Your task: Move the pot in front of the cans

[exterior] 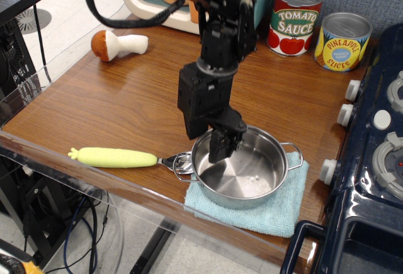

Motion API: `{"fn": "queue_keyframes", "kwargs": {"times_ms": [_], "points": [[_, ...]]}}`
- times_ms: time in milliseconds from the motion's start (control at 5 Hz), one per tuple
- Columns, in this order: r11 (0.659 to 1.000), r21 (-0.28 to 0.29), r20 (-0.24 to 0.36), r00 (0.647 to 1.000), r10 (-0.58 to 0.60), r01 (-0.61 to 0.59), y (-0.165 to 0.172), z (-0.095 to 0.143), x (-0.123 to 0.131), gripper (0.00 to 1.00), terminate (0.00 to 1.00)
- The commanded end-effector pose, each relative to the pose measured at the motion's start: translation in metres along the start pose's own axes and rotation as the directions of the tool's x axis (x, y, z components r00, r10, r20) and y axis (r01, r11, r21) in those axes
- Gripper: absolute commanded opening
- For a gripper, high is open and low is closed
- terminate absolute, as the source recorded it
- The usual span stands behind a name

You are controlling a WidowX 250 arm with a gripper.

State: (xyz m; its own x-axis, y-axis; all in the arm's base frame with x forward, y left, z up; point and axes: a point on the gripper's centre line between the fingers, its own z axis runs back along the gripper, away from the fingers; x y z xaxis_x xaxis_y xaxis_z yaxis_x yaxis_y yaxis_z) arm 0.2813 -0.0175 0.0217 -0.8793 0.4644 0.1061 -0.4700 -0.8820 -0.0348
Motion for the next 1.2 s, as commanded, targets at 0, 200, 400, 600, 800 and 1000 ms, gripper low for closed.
{"fn": "queue_keyframes", "kwargs": {"times_ms": [0,200,400,600,800,1000], "points": [[0.999,0.039,-0.032,0.999,-0.015,0.016,-0.006,0.015,0.013,0.00,0.00],[0.999,0.049,-0.056,0.998,-0.002,0.005,-0.014,0.030,0.021,0.00,0.00],[0.998,0.069,-0.077,0.997,0.012,-0.006,-0.024,0.047,0.025,0.00,0.00],[0.996,0.088,-0.100,0.995,0.030,-0.021,-0.041,0.068,0.022,0.00,0.00],[0.991,0.110,-0.111,0.990,0.083,-0.071,-0.062,0.086,0.012,0.00,0.00],[0.978,0.131,-0.120,0.977,0.178,-0.162,-0.088,0.099,-0.007,0.00,0.00]]}}
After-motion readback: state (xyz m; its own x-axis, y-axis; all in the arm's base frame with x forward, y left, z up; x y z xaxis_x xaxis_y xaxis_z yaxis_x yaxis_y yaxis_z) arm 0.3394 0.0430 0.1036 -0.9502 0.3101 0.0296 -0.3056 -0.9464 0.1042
